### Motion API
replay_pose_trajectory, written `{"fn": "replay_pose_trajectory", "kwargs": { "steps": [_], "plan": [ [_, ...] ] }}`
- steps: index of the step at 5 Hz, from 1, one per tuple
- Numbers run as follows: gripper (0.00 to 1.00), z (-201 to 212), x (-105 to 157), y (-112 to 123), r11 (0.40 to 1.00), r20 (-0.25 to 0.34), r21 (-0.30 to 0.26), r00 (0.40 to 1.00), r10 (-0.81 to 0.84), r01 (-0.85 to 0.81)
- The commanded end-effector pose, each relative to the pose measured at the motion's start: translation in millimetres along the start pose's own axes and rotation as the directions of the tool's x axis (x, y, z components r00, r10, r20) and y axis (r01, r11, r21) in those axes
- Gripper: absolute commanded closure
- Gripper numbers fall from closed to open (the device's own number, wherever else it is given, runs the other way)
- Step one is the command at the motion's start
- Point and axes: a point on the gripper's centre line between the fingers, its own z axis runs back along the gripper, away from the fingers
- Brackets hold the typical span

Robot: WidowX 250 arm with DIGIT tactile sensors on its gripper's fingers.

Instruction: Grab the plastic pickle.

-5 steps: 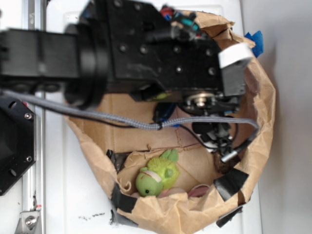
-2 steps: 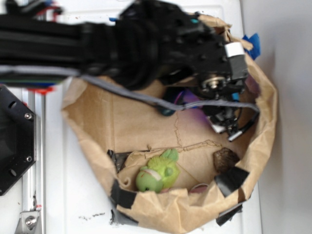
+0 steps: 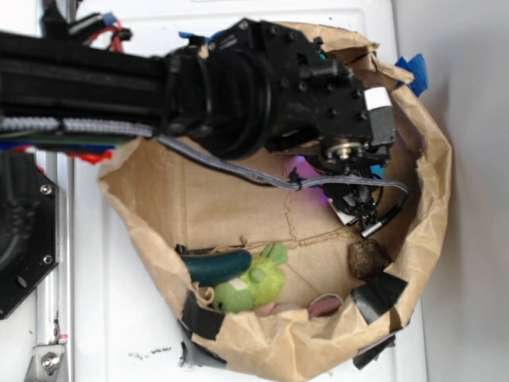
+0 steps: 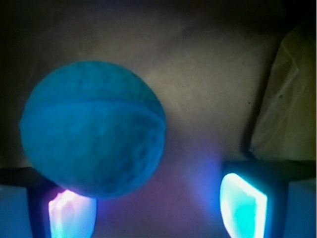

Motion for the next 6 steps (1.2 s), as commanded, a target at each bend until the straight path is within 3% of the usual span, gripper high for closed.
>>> {"fn": "replay_pose_trajectory", "kwargs": {
  "steps": [1,3,6],
  "plan": [
    [0.0,58.0,-17.6,14.2,0.993,0.009,-0.115,1.0,0.013,-0.012],
    [0.0,74.8,-23.8,19.0,0.988,0.0,-0.139,0.998,0.06,-0.06],
    [0.0,63.8,-24.5,46.1,0.989,-0.057,-0.065,0.99,0.126,-0.13]
  ]
}}
